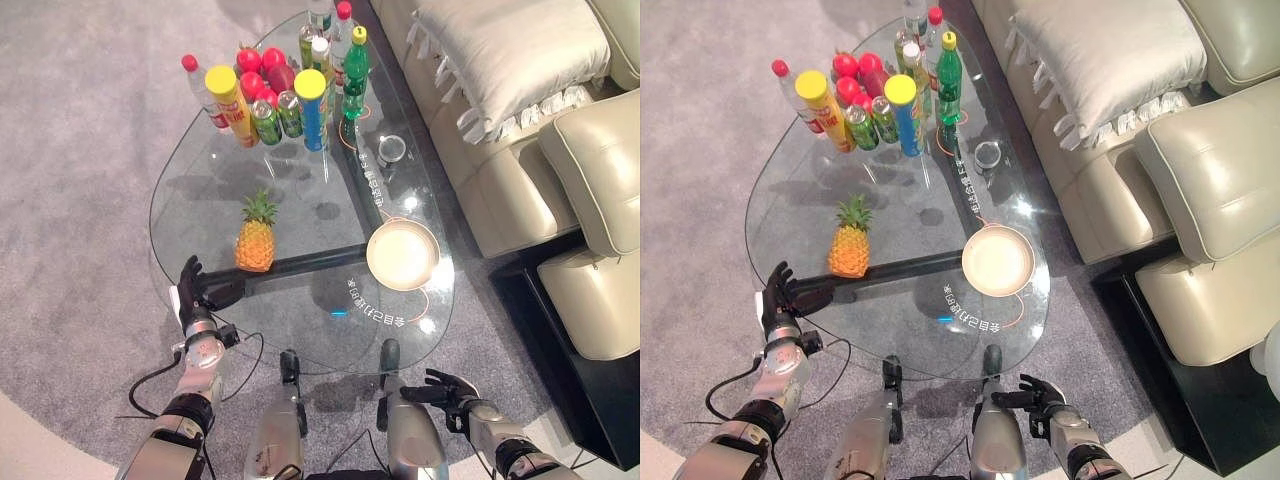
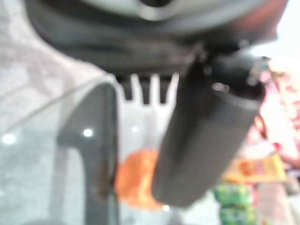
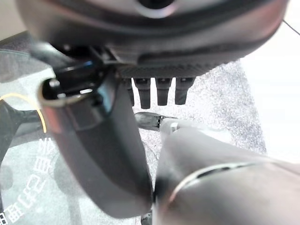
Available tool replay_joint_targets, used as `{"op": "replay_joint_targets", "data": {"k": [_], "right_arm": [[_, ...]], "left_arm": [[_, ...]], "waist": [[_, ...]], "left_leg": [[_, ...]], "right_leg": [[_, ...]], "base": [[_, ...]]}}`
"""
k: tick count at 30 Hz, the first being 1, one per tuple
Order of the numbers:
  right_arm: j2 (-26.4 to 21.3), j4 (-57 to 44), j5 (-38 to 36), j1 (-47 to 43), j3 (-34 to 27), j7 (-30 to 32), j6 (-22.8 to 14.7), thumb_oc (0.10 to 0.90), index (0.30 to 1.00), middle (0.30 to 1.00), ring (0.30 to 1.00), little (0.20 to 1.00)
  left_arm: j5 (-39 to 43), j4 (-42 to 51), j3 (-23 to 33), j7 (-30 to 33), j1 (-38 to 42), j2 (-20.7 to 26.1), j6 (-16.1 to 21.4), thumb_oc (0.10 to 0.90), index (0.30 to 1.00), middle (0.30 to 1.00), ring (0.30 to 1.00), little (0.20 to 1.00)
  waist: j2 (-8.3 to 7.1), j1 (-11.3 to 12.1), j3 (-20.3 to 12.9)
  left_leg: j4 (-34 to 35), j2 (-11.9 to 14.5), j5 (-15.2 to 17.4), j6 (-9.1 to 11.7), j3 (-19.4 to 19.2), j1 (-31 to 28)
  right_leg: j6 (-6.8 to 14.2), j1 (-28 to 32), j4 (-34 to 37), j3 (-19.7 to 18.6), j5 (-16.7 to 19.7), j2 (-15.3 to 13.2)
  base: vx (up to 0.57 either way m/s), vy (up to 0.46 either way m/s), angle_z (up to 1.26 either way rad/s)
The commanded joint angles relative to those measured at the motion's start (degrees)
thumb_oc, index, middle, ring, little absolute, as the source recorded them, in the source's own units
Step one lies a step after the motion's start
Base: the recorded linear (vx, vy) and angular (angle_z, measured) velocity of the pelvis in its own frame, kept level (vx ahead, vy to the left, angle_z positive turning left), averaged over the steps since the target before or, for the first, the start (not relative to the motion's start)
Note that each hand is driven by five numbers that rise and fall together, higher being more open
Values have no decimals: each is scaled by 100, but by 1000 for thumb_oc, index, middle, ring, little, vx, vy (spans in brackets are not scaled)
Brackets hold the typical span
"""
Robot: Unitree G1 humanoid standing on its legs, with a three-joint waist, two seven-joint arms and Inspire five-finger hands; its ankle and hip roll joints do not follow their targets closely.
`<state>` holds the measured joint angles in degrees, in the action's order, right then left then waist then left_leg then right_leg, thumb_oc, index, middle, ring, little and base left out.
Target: Pick up the fruit to the plate
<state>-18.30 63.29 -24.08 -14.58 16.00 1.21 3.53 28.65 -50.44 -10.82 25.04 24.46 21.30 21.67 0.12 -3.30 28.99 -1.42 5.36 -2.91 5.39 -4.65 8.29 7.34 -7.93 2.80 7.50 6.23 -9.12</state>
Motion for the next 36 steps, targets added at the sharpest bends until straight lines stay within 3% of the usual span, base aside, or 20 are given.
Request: {"op": "replay_joint_targets", "data": {"k": [1, 18, 36], "right_arm": [[-386, -157, -156, 358, 296, 484, -2, 800, 900, 900, 900, 900], [-488, -482, -345, 213, 501, 586, 86, 800, 900, 900, 900, 900], [-502, -663, -433, 132, 635, 543, 205, 800, 900, 900, 900, 900]], "left_arm": [[154, 466, 144, 351, 561, 655, 280, 800, 900, 900, 900, 900], [413, 515, -138, 97, 1597, 1179, -270, 800, 900, 900, 900, 900], [877, 309, -379, -179, 2107, 1171, -770, 800, 900, 900, 900, 900]], "waist": [[-181, -81, 80], [-277, -258, 80], [-318, -411, 80]], "left_leg": [[-1138, -641, 685, -313, -361, 668], [-1729, -556, 825, -334, -684, 1760], [-1857, -522, 802, -312, -733, 2257]], "right_leg": [[-276, -579, -1063, -74, -713, 361], [-241, -1812, -1552, -118, -668, 303], [-230, -2386, -1693, -176, -594, 359]], "base": [[-20, 34, -1], [0, 14, 0], [0, 0, 0]]}}
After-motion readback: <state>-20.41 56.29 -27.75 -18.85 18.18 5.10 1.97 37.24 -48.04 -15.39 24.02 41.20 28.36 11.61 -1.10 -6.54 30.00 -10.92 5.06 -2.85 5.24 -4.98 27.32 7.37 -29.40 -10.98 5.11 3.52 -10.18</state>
